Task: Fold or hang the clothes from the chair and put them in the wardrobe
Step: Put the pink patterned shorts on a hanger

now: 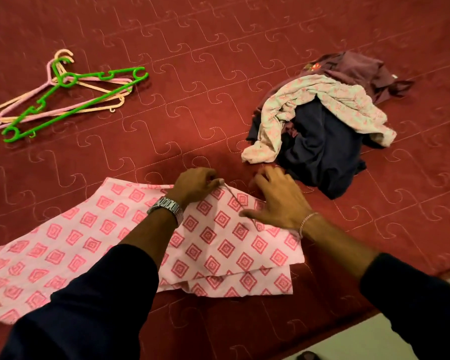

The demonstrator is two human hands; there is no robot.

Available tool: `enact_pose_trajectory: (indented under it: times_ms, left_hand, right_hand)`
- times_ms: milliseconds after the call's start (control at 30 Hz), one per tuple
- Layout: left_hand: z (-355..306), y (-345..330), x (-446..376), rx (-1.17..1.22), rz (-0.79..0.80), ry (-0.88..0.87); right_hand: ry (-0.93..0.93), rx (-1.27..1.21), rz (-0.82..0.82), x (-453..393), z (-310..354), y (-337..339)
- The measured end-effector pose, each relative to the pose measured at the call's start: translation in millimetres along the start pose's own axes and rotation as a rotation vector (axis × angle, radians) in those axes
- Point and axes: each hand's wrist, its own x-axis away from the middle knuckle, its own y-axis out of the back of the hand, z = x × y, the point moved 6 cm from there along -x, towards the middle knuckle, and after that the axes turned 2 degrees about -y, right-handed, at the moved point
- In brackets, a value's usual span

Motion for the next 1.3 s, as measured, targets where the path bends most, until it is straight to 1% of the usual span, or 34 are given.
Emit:
enact_pose_trajectory:
  times_ms: [33, 100, 167, 233, 267, 400, 500, 567, 633, 700, 800, 900, 967, 1033, 1100, 1133, 1167, 1200, 1233, 1267, 1300]
  left_hand:
    - [-0.2, 0.4, -0.4, -0.008, 0.001, -0.002]
    - [-0.8, 0.5, -0.7, -0.009, -0.002, -0.007]
    - [0.2, -0.4, -0.4, 0.000, -0.008, -0.005]
    - [1.4, -0.7, 0.9, 0.014, -0.008, 0.006]
    - [2.0, -0.4, 1.4, 0.021, -0.008, 0.015]
    - [3.5, 0.6, 2.4, 0.045, -0.011, 0.038]
    - [5.3, -0.5, 2.7, 0.069, -0.017, 0.024]
    - [8.1, 1.2, 1.8, 0.079, -0.041, 0.029]
    - [8.0, 2.7, 1.5, 0.086, -0.064, 0.024]
    - [5.9, 4.3, 3.0, 0.076, -0.079, 0.007]
    - [3.2, 7.0, 7.7, 0.058, -0.123, -0.014]
    - [4.0, 7.0, 13.7, 0.089, -0.172, -0.023]
    - [4.1, 5.1, 18.2, 0.107, -0.169, -0.023]
    - [2.2, 7.2, 23.5, 0.115, -0.159, -0.026]
    - [-1.1, 11.6, 26.8, 0.180, -0.149, -0.050]
    - [-2.8, 13.8, 27.9, 0.225, -0.142, -0.062]
    - [-3.5, 15.7, 27.4, 0.258, -0.125, -0.063]
    - [-3.9, 15.1, 26.4, 0.268, -0.083, -0.059]
    - [-4.7, 12.1, 25.1, 0.243, -0.012, -0.056]
    - [-5.5, 6.8, 23.4, 0.181, 0.077, -0.062]
    - [-7.4, 0.9, 21.7, 0.086, 0.161, -0.082]
  right_hand:
    - [-0.010, 0.027, 0.021, 7.3, 1.5, -5.8]
    - [-0.041, -0.012, 0.064, 10.7, -1.1, -11.1]
    - [-0.108, -0.169, 0.072, 1.4, -12.2, -5.7]
    - [-0.229, -0.339, 0.063, -12.1, -29.3, 4.6]
    - [-0.275, -0.383, 0.071, -19.8, -38.6, 8.6]
    - [-0.335, -0.356, 0.140, -45.6, -57.7, 11.2]
    - [-0.444, -0.302, 0.066, -48.0, -64.0, 3.1]
    - [-0.511, -0.185, -0.057, -37.4, -62.1, 1.1]
    - [-0.532, -0.149, -0.170, -24.6, -55.7, -0.7]
    - [-0.537, -0.182, -0.204, -15.7, -48.0, -3.8]
    - [-0.545, -0.246, -0.159, -9.7, -48.6, -10.7]
    - [-0.580, -0.411, -0.213, -2.4, -58.8, -5.1]
    - [-0.587, -0.519, -0.213, 2.6, -65.5, -3.4]
    - [-0.598, -0.690, -0.167, 6.8, -64.4, -4.4]
    - [-0.657, -0.984, -0.096, 11.8, -59.2, -8.9]
    - [-0.712, -1.155, -0.018, 16.6, -56.2, -12.1]
    - [-0.777, -1.306, 0.099, 22.4, -50.8, -13.5]
    - [-0.829, -1.360, 0.234, 30.2, -45.3, -14.8]
    - [-0.825, -1.293, 0.373, 37.3, -39.7, -15.0]
    - [-0.763, -1.117, 0.487, 41.6, -37.1, -17.6]
    - [-0.687, -0.891, 0.536, 45.0, -35.3, -18.2]
